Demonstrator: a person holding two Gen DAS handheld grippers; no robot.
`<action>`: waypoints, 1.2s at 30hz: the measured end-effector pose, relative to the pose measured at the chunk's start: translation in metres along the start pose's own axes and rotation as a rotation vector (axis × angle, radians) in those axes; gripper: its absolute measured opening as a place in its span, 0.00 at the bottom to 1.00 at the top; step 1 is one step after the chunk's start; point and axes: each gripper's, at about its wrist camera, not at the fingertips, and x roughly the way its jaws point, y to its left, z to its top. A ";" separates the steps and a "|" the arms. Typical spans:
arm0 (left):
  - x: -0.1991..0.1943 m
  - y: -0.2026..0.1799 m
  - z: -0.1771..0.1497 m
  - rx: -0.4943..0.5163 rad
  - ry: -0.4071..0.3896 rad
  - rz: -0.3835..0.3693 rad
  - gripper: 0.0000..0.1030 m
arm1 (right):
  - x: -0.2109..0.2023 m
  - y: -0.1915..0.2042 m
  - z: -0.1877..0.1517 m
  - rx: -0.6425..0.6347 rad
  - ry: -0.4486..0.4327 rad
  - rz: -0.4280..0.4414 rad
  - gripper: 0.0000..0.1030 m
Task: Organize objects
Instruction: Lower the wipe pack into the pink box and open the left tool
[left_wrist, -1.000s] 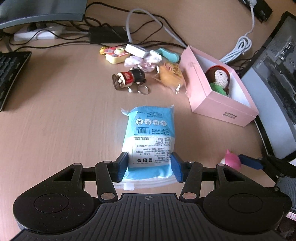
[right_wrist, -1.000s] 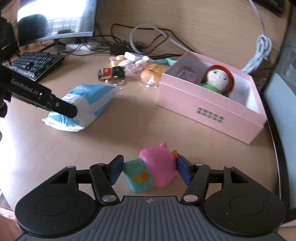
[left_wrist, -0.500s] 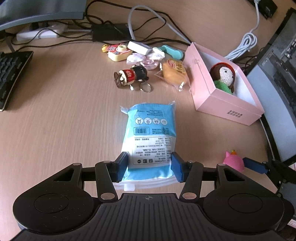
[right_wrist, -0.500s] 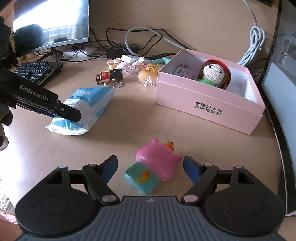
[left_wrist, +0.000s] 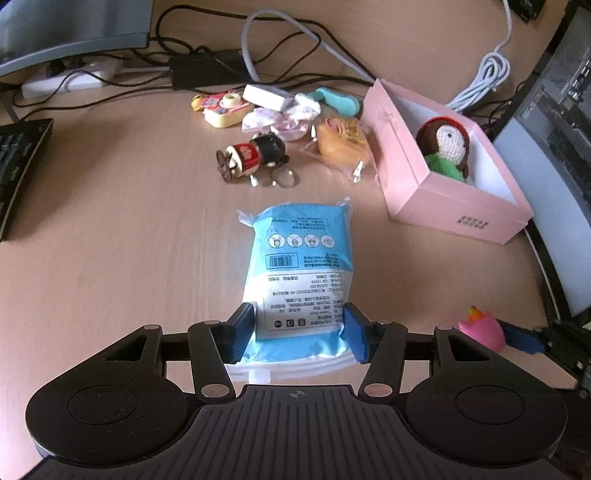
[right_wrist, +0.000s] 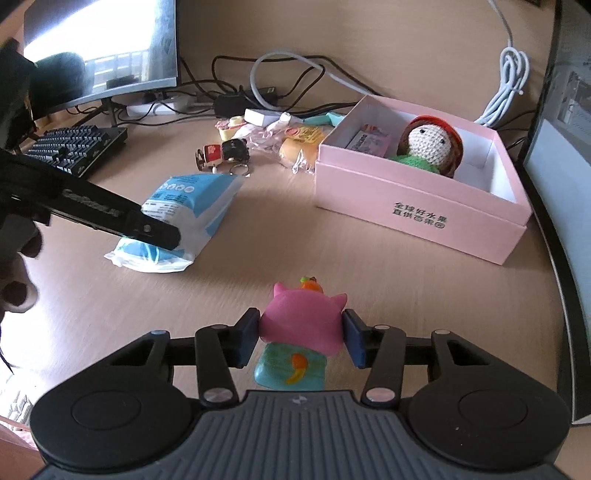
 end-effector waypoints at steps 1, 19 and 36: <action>0.001 0.000 0.002 0.001 -0.007 -0.004 0.55 | -0.003 -0.001 0.000 0.003 -0.006 -0.004 0.46; -0.021 -0.110 0.112 0.143 -0.226 -0.274 0.51 | -0.075 -0.051 -0.012 0.175 -0.111 -0.101 0.46; 0.089 -0.160 0.104 0.238 -0.132 -0.157 0.54 | -0.057 -0.090 -0.017 0.250 -0.066 -0.186 0.46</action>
